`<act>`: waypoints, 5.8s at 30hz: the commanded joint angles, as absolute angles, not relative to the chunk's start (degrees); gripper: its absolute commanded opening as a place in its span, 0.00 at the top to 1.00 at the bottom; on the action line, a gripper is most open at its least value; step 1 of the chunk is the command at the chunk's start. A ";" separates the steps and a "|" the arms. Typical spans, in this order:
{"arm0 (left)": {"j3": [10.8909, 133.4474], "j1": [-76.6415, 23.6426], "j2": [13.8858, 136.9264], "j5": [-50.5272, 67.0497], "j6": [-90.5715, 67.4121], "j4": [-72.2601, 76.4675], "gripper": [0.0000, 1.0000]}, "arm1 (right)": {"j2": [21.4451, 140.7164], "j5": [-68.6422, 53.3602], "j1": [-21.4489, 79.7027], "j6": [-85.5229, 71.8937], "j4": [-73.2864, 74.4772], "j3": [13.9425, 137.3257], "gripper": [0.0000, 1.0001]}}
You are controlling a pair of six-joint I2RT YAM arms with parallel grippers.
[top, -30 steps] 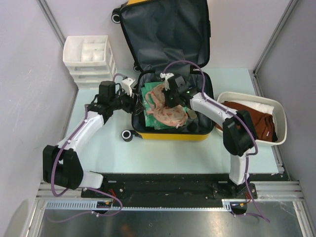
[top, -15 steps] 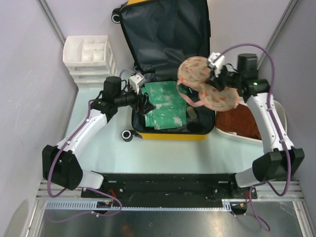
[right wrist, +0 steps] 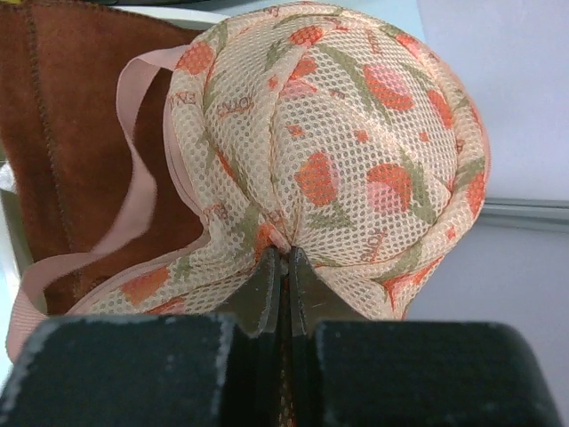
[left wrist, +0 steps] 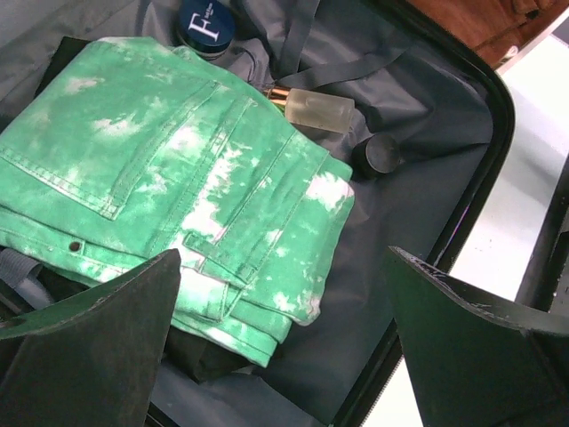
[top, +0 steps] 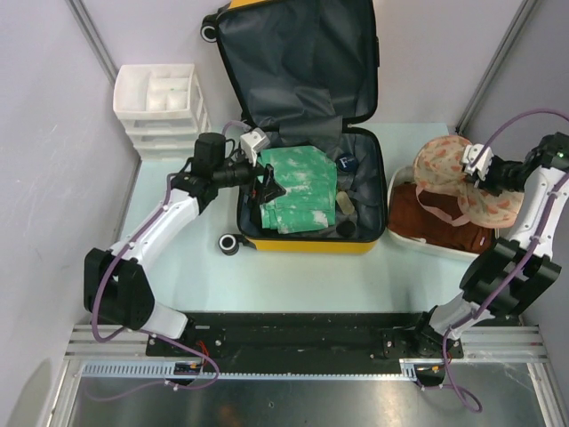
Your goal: Open, take out, and arrange the luggage
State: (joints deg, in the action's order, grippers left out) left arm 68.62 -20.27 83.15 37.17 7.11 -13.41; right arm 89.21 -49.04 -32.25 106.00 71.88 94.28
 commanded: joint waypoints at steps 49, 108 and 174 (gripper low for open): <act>68.20 -21.45 82.44 34.54 10.99 -13.18 0.00 | 89.03 -33.50 -15.20 97.45 48.87 60.56 0.54; 73.92 -27.77 93.87 38.22 63.65 -32.52 1.00 | 79.63 -33.40 14.76 33.75 15.74 65.65 0.05; 95.29 -17.66 95.28 36.92 19.94 -19.95 0.21 | 81.84 -47.11 -6.22 -11.78 41.38 88.86 1.00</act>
